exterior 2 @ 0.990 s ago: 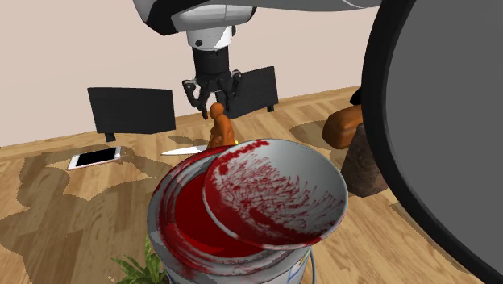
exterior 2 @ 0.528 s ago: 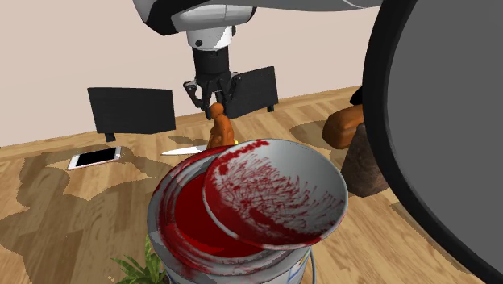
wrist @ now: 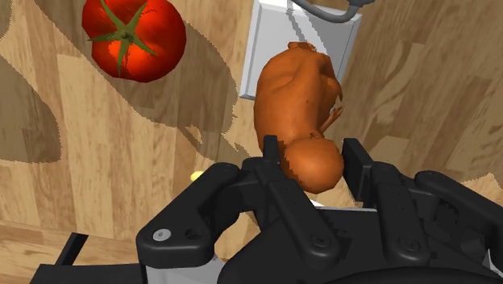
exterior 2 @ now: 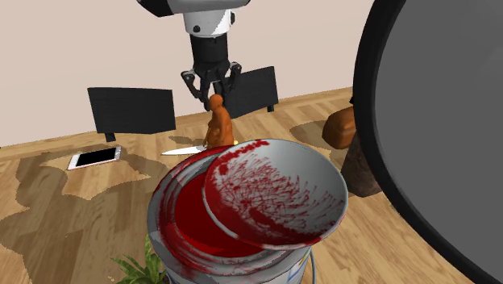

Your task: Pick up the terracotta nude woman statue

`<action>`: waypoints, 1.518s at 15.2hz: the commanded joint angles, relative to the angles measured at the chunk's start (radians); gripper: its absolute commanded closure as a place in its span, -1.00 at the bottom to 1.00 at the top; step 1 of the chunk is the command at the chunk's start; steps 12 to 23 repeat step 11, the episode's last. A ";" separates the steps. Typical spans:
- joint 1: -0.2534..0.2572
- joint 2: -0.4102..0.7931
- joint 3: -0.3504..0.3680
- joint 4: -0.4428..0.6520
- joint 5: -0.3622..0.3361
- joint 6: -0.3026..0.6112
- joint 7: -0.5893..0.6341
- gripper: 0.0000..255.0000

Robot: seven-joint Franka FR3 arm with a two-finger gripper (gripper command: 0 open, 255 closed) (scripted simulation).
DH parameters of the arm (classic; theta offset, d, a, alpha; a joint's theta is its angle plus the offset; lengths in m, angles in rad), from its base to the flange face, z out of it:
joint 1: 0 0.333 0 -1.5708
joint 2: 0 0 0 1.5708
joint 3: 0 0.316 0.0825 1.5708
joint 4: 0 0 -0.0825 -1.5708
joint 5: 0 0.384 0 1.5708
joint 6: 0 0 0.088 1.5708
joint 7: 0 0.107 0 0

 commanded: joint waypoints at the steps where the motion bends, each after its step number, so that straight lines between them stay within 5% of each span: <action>1: 0.001 -0.002 0.000 0.028 0.001 -0.029 -0.002 1.00; 9: 0.010 0.026 0.001 0.180 -0.004 -0.152 -0.004 1.00; 23: 0.010 0.027 0.001 0.183 -0.004 -0.154 -0.004 1.00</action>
